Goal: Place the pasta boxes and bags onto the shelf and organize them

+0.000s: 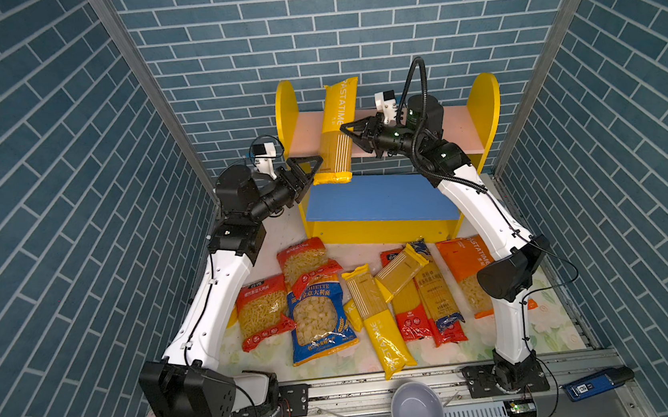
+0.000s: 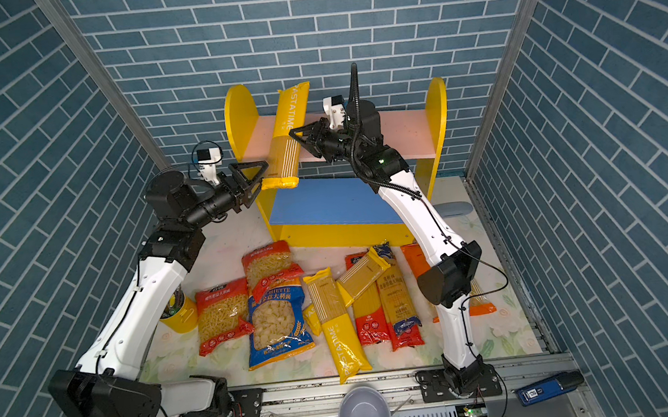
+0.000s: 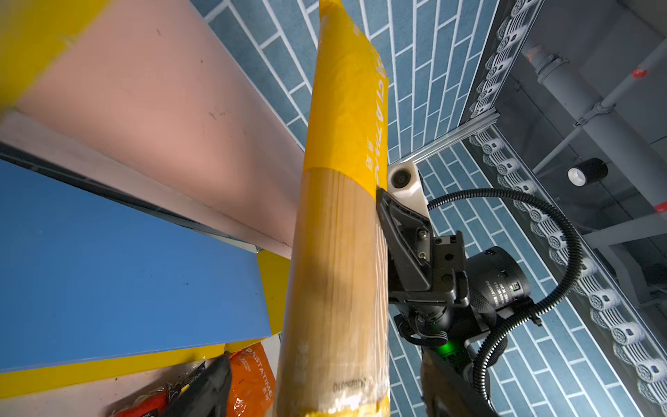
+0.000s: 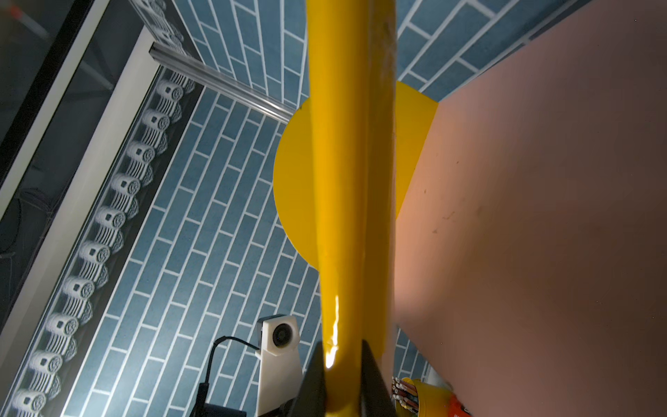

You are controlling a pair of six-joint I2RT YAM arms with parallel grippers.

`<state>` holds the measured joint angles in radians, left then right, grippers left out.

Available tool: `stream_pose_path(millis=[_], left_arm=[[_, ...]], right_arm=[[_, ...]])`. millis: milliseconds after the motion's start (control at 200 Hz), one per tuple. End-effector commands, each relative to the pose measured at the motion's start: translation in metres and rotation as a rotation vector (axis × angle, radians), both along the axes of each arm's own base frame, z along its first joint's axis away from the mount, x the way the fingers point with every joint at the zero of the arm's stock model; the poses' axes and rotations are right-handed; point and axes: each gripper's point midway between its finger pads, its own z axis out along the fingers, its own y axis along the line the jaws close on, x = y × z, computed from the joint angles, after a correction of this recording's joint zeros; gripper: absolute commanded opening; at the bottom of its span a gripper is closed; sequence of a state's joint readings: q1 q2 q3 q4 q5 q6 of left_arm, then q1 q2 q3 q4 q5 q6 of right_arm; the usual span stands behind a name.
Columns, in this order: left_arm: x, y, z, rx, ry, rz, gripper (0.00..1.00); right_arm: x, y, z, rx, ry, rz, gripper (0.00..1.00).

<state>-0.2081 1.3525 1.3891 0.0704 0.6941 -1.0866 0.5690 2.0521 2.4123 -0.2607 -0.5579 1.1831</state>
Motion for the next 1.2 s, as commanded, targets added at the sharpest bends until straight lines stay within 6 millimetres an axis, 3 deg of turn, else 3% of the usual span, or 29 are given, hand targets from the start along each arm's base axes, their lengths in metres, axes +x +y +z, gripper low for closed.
stream_pose_path(millis=[0, 335, 485, 630, 870, 1195], left_arm=[[0.004, -0.005, 0.025, -0.057, -0.049, -0.008, 0.80], [0.016, -0.008, -0.014, 0.020, 0.021, 0.036, 0.82], [0.024, -0.010, -0.007, -0.027, 0.014, 0.045, 0.79], [0.027, -0.015, 0.001, -0.125, 0.014, 0.031, 0.62], [0.020, -0.003, 0.011, -0.154, 0.001, 0.103, 0.34], [0.005, 0.025, 0.036, -0.062, -0.061, 0.263, 0.15]], right_arm=[[-0.001, -0.012, 0.052, 0.127, -0.083, -0.045, 0.00], [0.006, -0.002, 0.044, 0.150, -0.044, -0.049, 0.00], [0.008, 0.015, 0.032, 0.153, -0.010, -0.019, 0.00], [0.006, 0.019, 0.029, 0.148, -0.008, -0.005, 0.09], [0.000, 0.009, 0.021, 0.067, 0.008, -0.047, 0.43], [-0.010, -0.005, 0.006, -0.004, 0.037, -0.086, 0.53]])
